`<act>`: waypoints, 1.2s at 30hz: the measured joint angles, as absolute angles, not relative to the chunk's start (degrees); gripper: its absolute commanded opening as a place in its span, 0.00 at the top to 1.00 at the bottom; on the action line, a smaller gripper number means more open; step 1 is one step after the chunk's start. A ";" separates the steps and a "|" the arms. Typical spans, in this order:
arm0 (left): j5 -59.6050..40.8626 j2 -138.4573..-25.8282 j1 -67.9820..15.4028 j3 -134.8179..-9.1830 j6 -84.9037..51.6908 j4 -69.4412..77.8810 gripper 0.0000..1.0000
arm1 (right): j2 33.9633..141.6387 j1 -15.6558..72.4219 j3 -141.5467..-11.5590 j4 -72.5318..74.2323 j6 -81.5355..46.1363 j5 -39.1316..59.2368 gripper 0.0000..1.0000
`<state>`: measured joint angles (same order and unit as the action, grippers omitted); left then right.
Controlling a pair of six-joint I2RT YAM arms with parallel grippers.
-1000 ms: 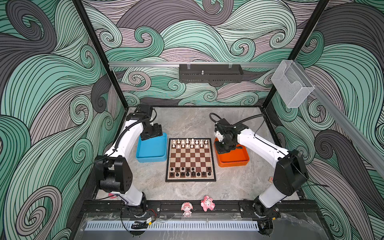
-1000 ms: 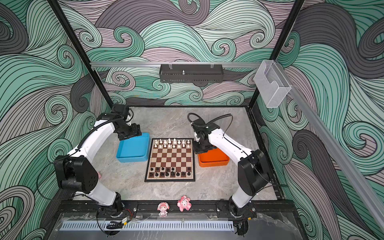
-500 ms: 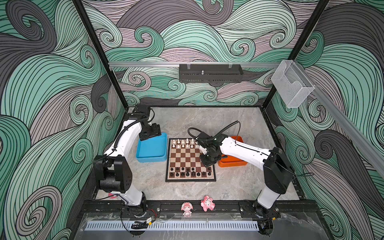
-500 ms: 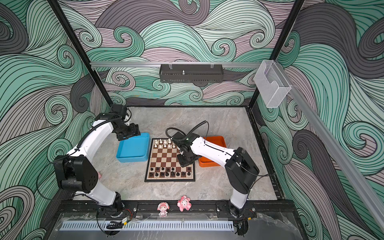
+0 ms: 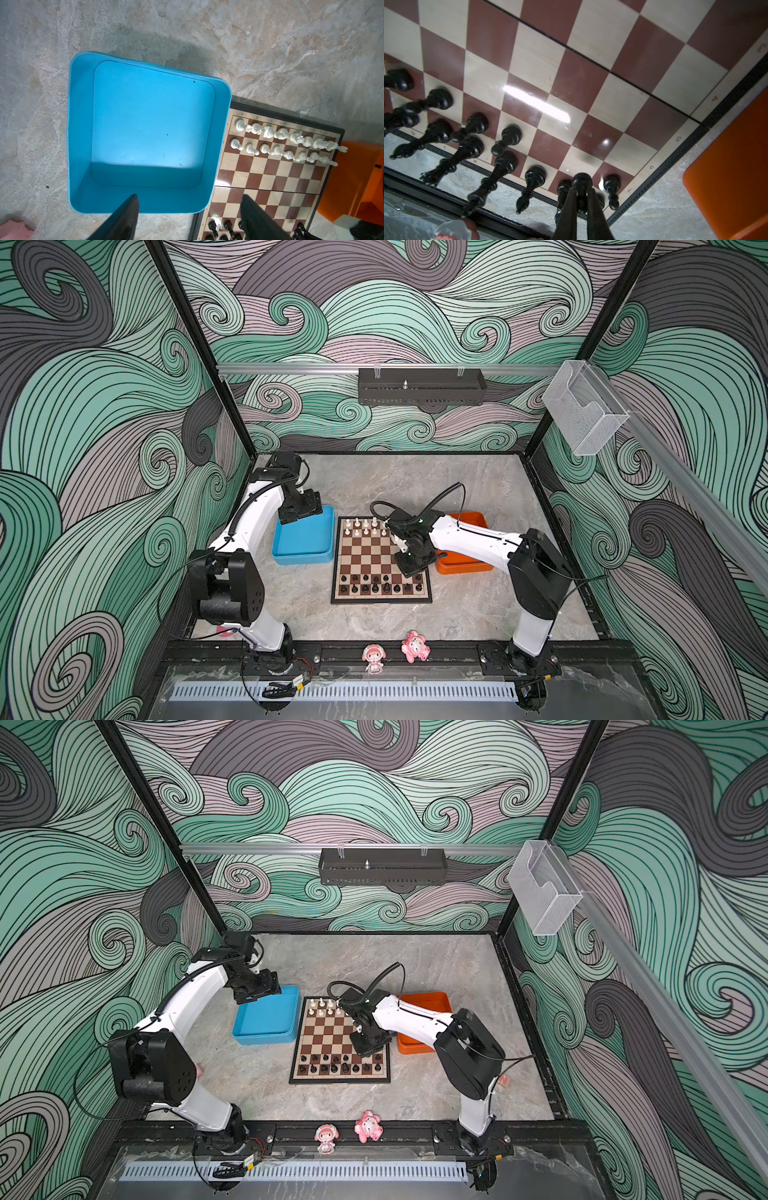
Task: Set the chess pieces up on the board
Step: 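Lift the black pawn with the right gripper and carry it over the board, then lower the black pawn onto a near-row square and open the right gripper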
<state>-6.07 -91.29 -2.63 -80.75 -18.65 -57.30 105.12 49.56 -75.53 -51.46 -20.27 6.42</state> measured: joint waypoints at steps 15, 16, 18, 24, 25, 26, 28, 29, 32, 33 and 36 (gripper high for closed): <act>-6.31 -91.31 -2.61 -80.75 -18.65 -57.23 0.21 | 106.69 49.60 -75.53 -50.39 -21.28 6.55 0.90; -6.31 -91.31 -2.61 -80.75 -18.65 -57.23 0.21 | 106.76 49.60 -75.53 -50.37 -21.37 6.55 0.90; -6.31 -91.31 -2.61 -80.75 -18.63 -57.21 0.21 | 106.78 49.60 -75.53 -50.37 -21.54 6.55 0.90; -6.52 -91.39 -2.59 -80.75 -18.65 -57.21 0.21 | 106.78 49.60 -75.53 -50.37 -21.67 6.59 0.90; -6.55 -91.42 -2.59 -80.75 -18.65 -57.19 0.21 | 106.78 49.60 -75.53 -50.37 -21.67 6.61 0.90; -6.57 -91.44 -2.59 -80.75 -18.65 -57.19 0.21 | 106.78 49.60 -75.53 -50.37 -21.65 6.63 0.90; -6.66 -91.44 -2.59 -80.75 -18.65 -57.19 0.21 | 106.78 49.60 -75.53 -50.39 -21.65 6.68 0.90; -6.68 -91.44 -2.59 -80.75 -18.65 -57.19 0.21 | 106.78 49.60 -75.53 -50.39 -21.67 6.68 0.90; -6.68 -91.44 -2.59 -80.75 -18.63 -57.19 0.21 | 106.78 49.60 -75.53 -50.41 -21.65 6.87 0.90; -6.70 -91.44 -2.59 -80.75 -18.65 -57.17 0.21 | 106.78 49.60 -75.50 -50.41 -21.65 6.94 0.90; -6.74 -91.44 -2.59 -80.75 -18.63 -57.14 0.21 | 106.78 49.60 -75.50 -50.43 -21.63 7.18 0.90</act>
<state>-6.74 -91.44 -2.59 -80.75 -18.63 -57.14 106.78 49.60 -75.50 -50.43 -21.63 7.18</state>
